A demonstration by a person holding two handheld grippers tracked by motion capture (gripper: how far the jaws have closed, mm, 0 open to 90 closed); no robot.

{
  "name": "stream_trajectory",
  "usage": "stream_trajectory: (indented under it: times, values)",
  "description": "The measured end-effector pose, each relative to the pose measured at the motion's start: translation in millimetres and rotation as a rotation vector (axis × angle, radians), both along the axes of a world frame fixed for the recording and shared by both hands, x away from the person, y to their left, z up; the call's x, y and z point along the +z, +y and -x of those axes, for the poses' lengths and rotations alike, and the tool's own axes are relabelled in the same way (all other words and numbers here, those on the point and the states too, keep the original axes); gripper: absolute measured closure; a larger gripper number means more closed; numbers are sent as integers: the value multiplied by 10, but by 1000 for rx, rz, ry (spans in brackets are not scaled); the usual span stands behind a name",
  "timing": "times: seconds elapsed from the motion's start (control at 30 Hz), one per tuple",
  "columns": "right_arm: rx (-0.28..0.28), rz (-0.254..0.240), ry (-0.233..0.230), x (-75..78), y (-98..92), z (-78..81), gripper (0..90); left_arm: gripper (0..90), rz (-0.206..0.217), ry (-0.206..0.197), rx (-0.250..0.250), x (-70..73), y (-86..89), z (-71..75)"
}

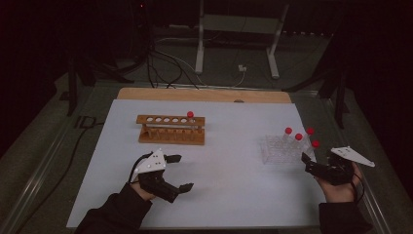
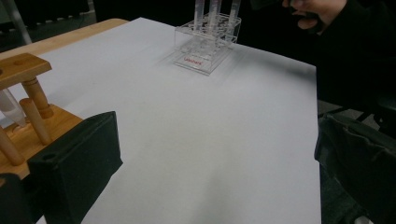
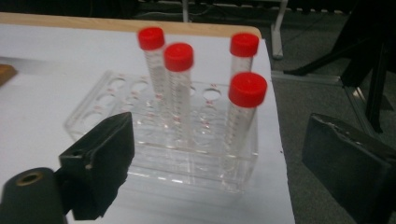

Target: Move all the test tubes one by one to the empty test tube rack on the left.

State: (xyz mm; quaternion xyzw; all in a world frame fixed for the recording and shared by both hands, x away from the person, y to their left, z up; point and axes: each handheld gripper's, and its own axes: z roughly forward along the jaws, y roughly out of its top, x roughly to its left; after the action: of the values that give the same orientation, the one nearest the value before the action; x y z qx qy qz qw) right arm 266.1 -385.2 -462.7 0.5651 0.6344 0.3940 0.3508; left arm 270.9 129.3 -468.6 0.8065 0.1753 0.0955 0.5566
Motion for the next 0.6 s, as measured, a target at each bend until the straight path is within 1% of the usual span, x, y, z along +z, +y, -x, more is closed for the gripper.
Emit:
stream_trajectory:
  times: [0.07,0.1,0.13,0.2,0.27,0.33,0.37,0.4,0.47,0.6]
  values:
    - [-10,1,11,-34,-13,-33,161,12,0,2,1,-6,-2,-2]
    - [-8,2,16,-48,-19,-49,189,12,-1,4,0,-9,-3,-3]
    - [-10,3,18,-63,-25,-65,246,12,0,6,-1,-14,-6,-4]
    - [-11,-7,26,-87,-38,-98,298,12,-3,6,0,-22,-8,-6]
    - [-15,-7,37,-108,-44,-131,389,12,-5,7,1,-27,-7,-10]
    - [-31,-9,52,-128,-56,-163,433,12,-3,10,-1,-28,-7,-10]
    - [-33,-14,58,-135,-62,-176,478,12,-5,6,1,-26,-9,-7]
    - [-32,-13,60,-143,-68,-189,490,12,-4,7,-2,-24,-10,-6]
    - [-36,-11,68,-152,-69,-210,553,12,-2,6,-2,-23,-13,-4]
    - [-41,-13,75,-154,-65,-241,614,12,0,12,-4,-28,-7,-11]
